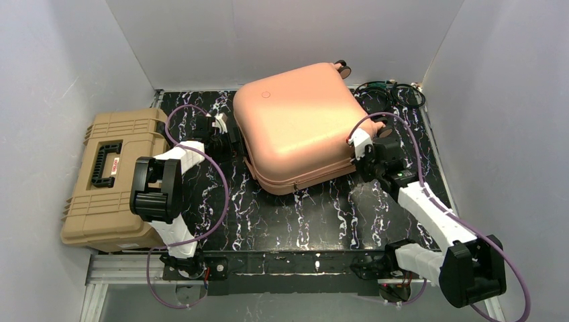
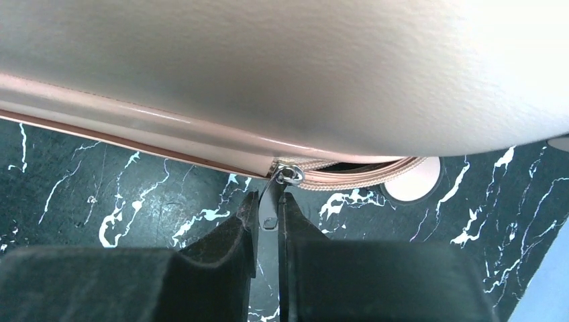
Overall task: Pack the luggage
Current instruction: Zip the luggage at the center of the board.
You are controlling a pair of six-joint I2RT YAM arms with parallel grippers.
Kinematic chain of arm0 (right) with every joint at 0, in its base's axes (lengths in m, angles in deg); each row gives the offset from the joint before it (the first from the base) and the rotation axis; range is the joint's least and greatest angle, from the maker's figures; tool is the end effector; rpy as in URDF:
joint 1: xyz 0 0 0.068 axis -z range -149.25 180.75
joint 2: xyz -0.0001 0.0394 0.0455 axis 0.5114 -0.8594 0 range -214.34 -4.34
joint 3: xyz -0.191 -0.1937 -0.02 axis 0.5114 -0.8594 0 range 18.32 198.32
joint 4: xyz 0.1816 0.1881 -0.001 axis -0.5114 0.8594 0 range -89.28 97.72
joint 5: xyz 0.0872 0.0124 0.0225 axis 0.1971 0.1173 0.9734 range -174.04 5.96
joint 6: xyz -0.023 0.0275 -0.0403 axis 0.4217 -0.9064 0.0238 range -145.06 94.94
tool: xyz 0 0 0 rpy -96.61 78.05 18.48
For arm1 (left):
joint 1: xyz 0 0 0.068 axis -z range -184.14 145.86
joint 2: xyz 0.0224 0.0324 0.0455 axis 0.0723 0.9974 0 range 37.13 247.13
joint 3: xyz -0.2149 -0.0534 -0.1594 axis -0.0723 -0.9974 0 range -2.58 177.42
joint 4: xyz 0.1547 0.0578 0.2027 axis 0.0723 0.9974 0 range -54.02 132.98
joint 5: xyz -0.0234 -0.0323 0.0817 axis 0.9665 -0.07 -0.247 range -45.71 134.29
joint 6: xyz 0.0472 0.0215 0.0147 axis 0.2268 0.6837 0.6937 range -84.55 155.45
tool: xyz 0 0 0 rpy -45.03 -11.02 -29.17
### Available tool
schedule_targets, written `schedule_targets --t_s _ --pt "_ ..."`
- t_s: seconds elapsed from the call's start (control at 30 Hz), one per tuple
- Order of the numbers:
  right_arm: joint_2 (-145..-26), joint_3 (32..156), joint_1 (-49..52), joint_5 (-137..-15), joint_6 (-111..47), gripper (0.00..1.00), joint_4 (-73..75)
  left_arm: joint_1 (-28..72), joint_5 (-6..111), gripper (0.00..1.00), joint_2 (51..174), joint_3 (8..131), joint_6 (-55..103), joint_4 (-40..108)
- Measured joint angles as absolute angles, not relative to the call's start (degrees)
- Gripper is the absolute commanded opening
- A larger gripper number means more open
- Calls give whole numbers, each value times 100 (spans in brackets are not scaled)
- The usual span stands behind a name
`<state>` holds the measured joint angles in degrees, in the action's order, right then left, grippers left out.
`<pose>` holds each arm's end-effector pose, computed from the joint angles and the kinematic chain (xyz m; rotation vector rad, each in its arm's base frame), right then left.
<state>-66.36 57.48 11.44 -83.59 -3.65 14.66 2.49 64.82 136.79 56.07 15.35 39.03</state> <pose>0.2198 0.0773 0.2411 -0.7741 2.0732 -0.0117 0.3618 -0.0546 0.1837 -0.0967 2.3680 -0.6480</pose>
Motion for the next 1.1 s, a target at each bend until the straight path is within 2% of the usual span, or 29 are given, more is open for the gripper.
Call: schedule_targets --t_s 0.33,0.67,0.87,1.1 --pt "-6636 5844 1929 -7513 -669 23 1525 336 6659 90 13679 5592 1535 3908" --pt "-6973 6023 3363 -6700 -1003 25 1542 332 6681 90 13679 5590 1533 3910" --pt "-6968 6023 3415 -6289 -931 43 1606 332 6688 90 13679 5592 1533 3910" --pt "-6778 6163 3415 -5824 -815 49 1728 330 6692 90 13679 5590 1533 3910"
